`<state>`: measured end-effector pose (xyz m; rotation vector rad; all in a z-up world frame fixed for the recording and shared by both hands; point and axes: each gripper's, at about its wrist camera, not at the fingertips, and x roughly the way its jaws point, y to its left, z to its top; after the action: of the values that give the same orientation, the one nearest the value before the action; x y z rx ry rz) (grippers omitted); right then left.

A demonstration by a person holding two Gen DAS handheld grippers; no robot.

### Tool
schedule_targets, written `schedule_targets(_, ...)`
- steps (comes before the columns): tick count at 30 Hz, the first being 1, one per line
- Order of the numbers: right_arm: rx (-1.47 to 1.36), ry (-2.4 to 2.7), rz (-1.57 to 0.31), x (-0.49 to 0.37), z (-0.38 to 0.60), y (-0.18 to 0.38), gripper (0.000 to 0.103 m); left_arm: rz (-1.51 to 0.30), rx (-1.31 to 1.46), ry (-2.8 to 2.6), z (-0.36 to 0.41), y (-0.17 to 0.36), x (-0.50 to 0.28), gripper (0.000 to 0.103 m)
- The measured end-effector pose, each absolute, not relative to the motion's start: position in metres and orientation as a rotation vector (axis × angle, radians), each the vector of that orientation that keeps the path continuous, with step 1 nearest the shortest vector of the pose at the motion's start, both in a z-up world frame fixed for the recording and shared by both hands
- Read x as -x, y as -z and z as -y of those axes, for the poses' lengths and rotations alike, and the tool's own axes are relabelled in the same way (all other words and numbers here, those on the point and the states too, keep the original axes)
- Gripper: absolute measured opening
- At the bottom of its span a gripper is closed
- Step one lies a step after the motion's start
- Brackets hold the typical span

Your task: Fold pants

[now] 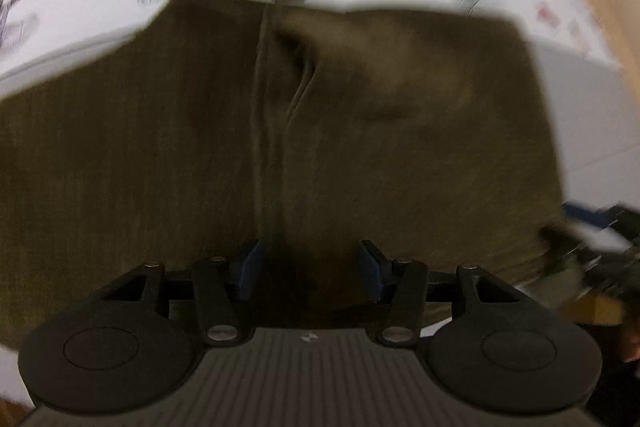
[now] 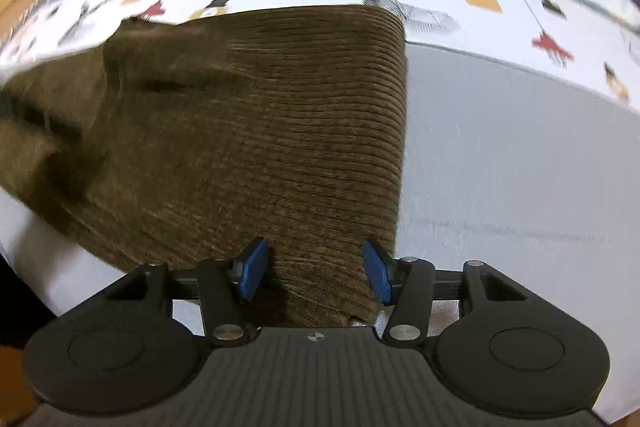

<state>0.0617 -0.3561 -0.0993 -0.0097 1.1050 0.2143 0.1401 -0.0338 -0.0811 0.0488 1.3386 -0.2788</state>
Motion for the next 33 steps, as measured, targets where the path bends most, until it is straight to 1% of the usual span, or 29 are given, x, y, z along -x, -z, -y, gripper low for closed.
schedule_targets(2,-0.022,-0.205,-1.118,-0.059,0.36,0.103,0.056,-1.376,-0.005,0.274,0.028,0.09,-0.139,0.056)
schedule_targets(3,-0.033,-0.2,-1.123,-0.059,0.362,0.101,0.057,-1.382,0.027,0.281,0.024,0.091,-0.138,0.047)
schedule_targets(4,-0.045,-0.195,-1.129,-0.06,0.362,0.102,0.057,-1.381,0.043,0.296,0.021,0.091,-0.136,0.033)
schedule_targets(6,-0.043,-0.188,-1.137,-0.068,0.359,0.105,0.058,-1.346,0.012,0.345,0.022,0.084,-0.13,0.017)
schedule_targets(7,-0.037,-0.185,-1.134,-0.069,0.358,0.104,0.057,-1.322,0.004,0.382,0.022,0.078,-0.127,0.014)
schedule_targets(9,-0.033,-0.154,-1.105,-0.068,0.361,0.098,0.037,-1.268,0.074,0.445,0.01,0.06,-0.122,0.014)
schedule_targets(10,-0.037,-0.144,-1.095,-0.069,0.364,0.096,0.014,-1.259,0.085,0.463,0.005,0.056,-0.12,0.014)
schedule_targets(11,-0.046,-0.133,-1.101,-0.07,0.37,0.095,0.006,-1.282,0.056,0.461,0.002,0.06,-0.117,0.014)
schedule_targets(13,-0.014,-0.102,-1.142,-0.071,0.375,0.103,0.006,-1.37,-0.07,0.402,0.004,0.082,-0.113,0.01)
schedule_targets(15,0.06,-0.099,-1.155,-0.071,0.371,0.108,0.006,-1.371,-0.161,0.344,0.005,0.087,-0.115,0.011)
schedule_targets(16,0.081,-0.099,-1.139,-0.07,0.369,0.105,0.007,-1.345,-0.128,0.335,0.001,0.08,-0.119,0.012)
schedule_targets(17,0.087,-0.102,-1.103,-0.069,0.366,0.099,0.007,-1.297,-0.054,0.333,-0.006,0.069,-0.123,0.016)
schedule_targets(18,0.09,-0.113,-1.06,-0.067,0.363,0.092,0.007,-1.236,0.02,0.331,-0.012,0.057,-0.128,0.026)
schedule_targets(19,0.094,-0.138,-1.003,-0.064,0.359,0.083,0.008,-1.176,0.082,0.328,-0.018,0.046,-0.132,0.034)
schedule_targets(21,0.09,-0.203,-0.905,-0.059,0.35,0.069,0.017,-1.089,0.202,0.333,-0.025,0.03,-0.142,0.035)
schedule_targets(23,0.071,-0.284,-0.876,-0.057,0.34,0.067,0.043,-1.067,0.281,0.349,-0.024,0.029,-0.152,0.038)
schedule_targets(24,0.07,-0.315,-0.894,-0.057,0.336,0.07,0.046,-1.069,0.3,0.348,-0.021,0.032,-0.157,0.041)
schedule_targets(28,0.169,-0.358,-1.029,-0.062,0.318,0.097,0.046,-1.115,0.303,0.299,-0.006,0.059,-0.182,0.041)
schedule_targets(31,0.206,-0.346,-1.066,-0.064,0.314,0.107,0.046,-1.118,0.316,0.297,0.001,0.075,-0.199,0.041)
schedule_targets(32,0.202,-0.345,-1.068,-0.065,0.314,0.107,0.046,-1.111,0.289,0.297,0.005,0.078,-0.201,0.039)
schedule_targets(33,0.199,-0.345,-1.07,-0.065,0.314,0.108,0.046,-1.11,0.262,0.289,0.009,0.079,-0.202,0.033)
